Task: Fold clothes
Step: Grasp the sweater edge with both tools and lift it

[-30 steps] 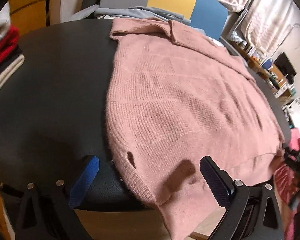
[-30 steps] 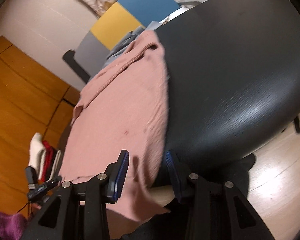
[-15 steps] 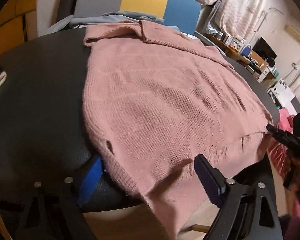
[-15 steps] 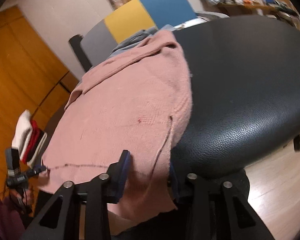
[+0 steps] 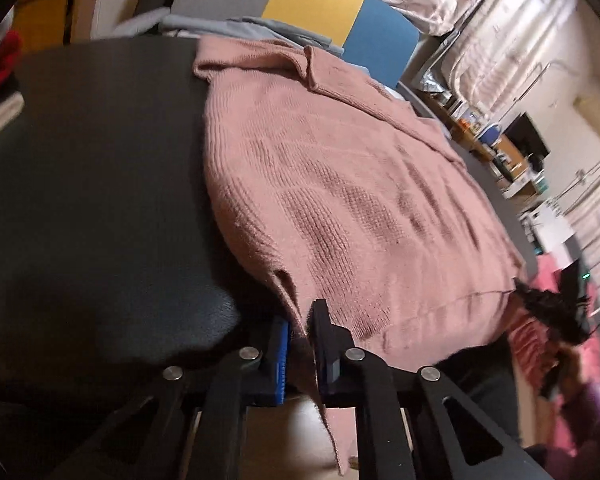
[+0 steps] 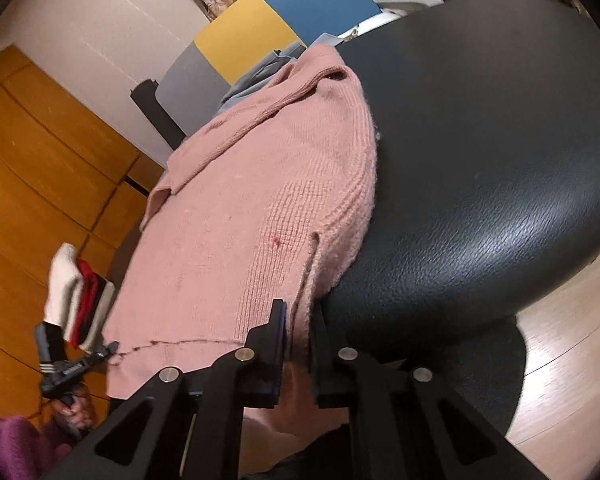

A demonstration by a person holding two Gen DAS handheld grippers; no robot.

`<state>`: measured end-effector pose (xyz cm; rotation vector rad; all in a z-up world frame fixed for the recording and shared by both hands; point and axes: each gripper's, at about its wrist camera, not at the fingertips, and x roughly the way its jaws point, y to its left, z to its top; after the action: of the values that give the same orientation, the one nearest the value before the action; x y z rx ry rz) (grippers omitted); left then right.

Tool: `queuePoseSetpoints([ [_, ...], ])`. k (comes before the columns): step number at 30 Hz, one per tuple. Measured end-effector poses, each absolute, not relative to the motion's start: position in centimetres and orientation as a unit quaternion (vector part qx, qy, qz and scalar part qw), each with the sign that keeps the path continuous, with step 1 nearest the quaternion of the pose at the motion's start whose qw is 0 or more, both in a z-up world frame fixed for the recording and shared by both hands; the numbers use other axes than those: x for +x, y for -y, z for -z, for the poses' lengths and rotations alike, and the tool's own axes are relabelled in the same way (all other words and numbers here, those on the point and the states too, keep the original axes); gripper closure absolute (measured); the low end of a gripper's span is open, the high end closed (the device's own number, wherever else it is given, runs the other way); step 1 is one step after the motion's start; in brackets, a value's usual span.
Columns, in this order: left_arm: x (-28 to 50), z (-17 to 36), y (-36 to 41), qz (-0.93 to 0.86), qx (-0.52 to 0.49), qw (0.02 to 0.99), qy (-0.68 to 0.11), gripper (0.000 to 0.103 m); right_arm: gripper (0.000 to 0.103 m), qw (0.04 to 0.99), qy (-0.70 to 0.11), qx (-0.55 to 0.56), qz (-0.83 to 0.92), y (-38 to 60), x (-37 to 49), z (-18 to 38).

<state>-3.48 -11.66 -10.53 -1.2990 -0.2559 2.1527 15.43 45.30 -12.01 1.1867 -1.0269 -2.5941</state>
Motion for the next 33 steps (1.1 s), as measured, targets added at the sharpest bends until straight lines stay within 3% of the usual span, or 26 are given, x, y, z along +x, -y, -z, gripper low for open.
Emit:
queuePoseSetpoints([
  [9,-1.9,8.7,15.4,-0.804,-0.477,0.306,0.181,0.094,0.095,0.154,0.450,0.315,0.821,-46.1,16.9,11.3],
  [21,0.8,3.5,19.1,-0.804,-0.435,0.332,0.231,0.095,0.099,0.276,0.561,0.185,0.759,-45.0,21.1,8.4],
  [26,-1.3,1.6,19.6,-0.802,-0.413,0.344,0.260,0.095,0.099,0.276,0.562,0.181,0.759,-45.6,16.2,7.3],
  [33,-13.1,-1.2,16.3,-0.818,-0.362,0.350,0.277,0.095,0.099,0.220,0.591,0.175,0.756,-49.7,3.6,5.9],
])
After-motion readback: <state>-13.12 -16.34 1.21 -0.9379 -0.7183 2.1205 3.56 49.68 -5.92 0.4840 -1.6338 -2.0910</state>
